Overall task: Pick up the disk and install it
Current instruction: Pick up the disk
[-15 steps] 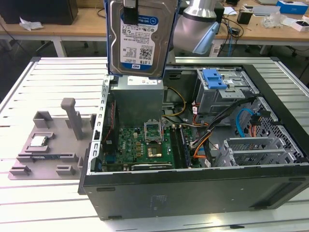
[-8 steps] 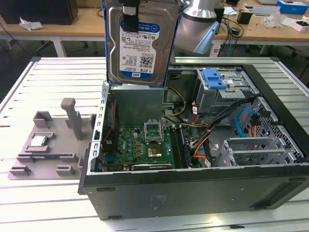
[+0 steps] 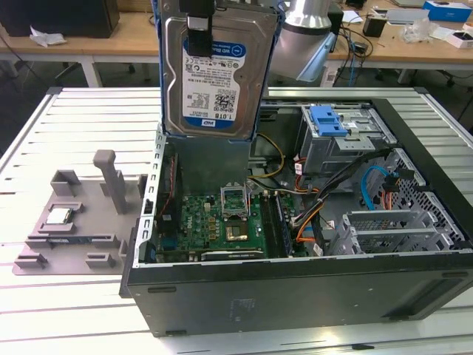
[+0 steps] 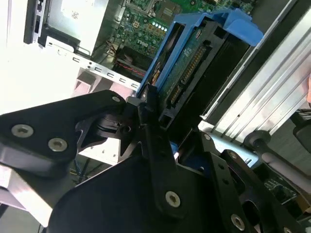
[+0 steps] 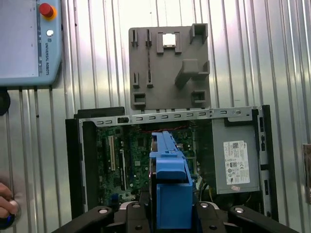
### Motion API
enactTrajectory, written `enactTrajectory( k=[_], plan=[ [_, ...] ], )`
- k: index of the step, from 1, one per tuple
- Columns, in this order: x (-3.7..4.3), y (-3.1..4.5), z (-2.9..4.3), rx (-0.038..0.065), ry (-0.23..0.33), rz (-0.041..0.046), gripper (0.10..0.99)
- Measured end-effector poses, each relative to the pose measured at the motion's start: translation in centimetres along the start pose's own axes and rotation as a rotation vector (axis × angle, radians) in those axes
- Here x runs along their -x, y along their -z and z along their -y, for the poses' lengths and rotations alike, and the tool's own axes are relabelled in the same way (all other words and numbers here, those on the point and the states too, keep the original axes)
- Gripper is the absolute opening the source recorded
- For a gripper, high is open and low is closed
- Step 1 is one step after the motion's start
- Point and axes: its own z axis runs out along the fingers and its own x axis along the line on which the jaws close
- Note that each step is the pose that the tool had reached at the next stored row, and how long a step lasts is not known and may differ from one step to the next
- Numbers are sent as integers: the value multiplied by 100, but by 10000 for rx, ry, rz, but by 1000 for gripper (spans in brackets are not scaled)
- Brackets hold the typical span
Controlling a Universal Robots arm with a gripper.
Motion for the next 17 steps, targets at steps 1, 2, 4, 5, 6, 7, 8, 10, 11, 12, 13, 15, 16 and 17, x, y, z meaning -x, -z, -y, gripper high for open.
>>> enactTrajectory(
  k=[1, 2, 4, 5, 6, 7, 8, 10, 11, 12, 13, 15, 16, 17],
  plan=[
    [-20, -2, 2, -1, 0, -10, 365],
    [-34, -4, 3, -2, 0, -16, 365],
    [-70, -8, 6, -3, -1, -36, 365],
    [-83, -10, 7, -3, -2, -42, 365],
    [-93, -11, 8, -4, -2, -47, 365],
    [-104, -13, 9, -5, -2, -54, 365],
    [-112, -14, 10, -5, -2, -59, 365],
    [-146, -19, 13, -7, -3, -84, 365],
    [-163, -21, 14, -8, -4, -94, 365],
    [-182, -23, 16, -9, -5, -115, 365],
    [-189, -23, 16, -11, -6, -126, 365],
    [-200, -24, 18, -13, -6, -148, 365],
    [-202, -24, 18, -13, -6, -150, 365],
    [-202, -23, 18, -12, -6, -152, 365]
  ],
)
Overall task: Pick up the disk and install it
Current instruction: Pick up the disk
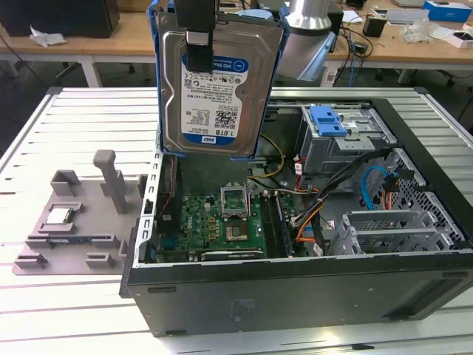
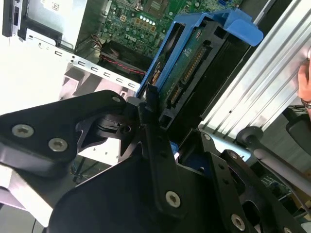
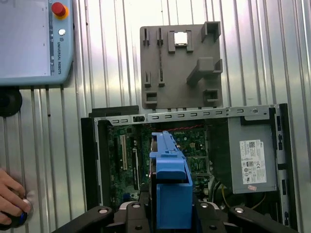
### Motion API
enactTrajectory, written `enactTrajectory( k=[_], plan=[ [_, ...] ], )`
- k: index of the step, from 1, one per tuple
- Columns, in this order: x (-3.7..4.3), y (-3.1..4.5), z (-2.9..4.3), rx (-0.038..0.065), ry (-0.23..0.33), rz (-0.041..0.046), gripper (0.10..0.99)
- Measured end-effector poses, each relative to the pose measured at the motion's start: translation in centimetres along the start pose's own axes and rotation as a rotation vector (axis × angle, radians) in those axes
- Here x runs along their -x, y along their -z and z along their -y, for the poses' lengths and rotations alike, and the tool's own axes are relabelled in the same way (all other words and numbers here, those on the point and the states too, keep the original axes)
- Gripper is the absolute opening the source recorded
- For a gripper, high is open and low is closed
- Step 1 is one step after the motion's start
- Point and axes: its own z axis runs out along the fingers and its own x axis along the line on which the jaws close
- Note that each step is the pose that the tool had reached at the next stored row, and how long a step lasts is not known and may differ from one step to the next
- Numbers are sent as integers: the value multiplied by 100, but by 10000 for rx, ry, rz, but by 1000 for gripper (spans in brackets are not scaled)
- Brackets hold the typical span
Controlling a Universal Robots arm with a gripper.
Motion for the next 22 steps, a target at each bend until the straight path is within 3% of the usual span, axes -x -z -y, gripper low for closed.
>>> enactTrajectory(
  k=[7, 22],
  plan=[
    [-2, 0, 7, 0, 3, -2, 365],
    [19, 8, 243, -4, 2, -59, 365]
  ],
)
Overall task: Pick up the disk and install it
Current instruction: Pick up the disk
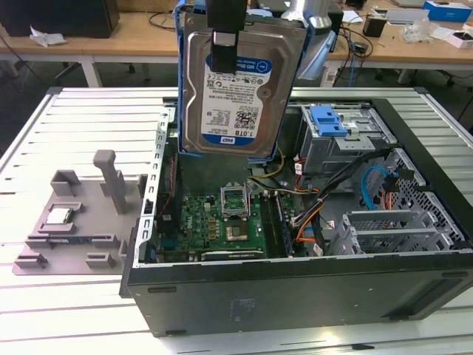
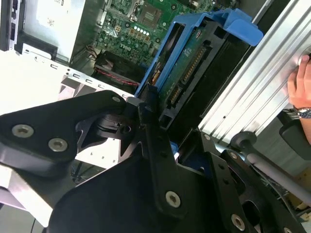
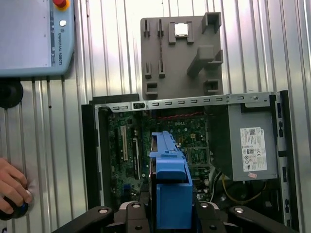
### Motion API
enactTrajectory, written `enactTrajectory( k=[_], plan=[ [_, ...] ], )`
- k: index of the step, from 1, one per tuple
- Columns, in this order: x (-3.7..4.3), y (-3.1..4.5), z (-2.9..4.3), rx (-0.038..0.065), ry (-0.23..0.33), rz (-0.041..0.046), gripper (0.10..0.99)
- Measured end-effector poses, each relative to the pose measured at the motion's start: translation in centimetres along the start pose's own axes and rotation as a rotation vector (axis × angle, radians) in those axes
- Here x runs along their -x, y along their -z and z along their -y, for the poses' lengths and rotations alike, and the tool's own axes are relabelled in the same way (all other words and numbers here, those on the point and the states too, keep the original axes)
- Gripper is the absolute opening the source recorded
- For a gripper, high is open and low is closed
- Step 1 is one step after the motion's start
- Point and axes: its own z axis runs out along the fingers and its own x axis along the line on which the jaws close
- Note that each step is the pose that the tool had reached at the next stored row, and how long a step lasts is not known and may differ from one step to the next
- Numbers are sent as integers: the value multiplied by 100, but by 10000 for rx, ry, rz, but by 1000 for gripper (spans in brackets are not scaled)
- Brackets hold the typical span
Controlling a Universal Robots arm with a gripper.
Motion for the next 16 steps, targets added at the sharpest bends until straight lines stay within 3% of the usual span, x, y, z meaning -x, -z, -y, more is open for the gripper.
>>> enactTrajectory(
  k=[9, 16],
  plan=[
    [11, 5, 141, -4, -2, -41, 365],
    [24, 10, 302, -7, -3, -74, 365]
  ],
)
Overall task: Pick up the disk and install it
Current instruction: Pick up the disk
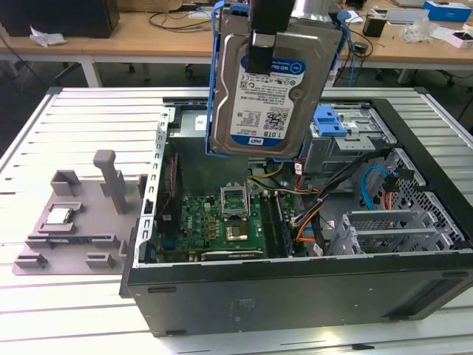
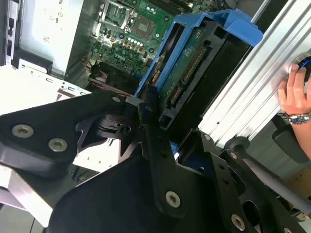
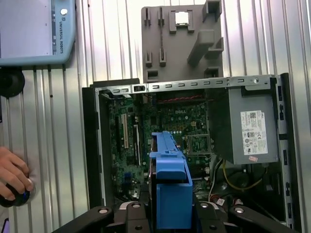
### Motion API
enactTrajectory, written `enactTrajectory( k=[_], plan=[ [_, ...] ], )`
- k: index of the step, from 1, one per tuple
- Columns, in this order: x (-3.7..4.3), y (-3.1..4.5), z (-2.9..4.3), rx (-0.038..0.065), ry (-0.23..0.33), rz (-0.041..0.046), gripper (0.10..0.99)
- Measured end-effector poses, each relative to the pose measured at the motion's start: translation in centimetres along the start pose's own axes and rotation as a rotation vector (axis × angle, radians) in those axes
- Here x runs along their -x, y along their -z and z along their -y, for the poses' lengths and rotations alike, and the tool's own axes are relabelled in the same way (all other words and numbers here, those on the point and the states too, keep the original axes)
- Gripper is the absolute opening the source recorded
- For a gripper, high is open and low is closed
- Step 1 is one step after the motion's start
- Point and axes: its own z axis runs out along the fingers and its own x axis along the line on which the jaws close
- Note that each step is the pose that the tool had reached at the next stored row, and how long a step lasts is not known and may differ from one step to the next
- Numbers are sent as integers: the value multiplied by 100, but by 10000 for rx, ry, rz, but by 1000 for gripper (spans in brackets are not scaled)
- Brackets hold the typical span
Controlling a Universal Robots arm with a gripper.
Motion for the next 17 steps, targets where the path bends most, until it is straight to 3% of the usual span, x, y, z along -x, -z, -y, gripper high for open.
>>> enactTrajectory(
  k=[17],
  plan=[
    [30, 9, 371, -3, -3, -36, 365]
  ],
)
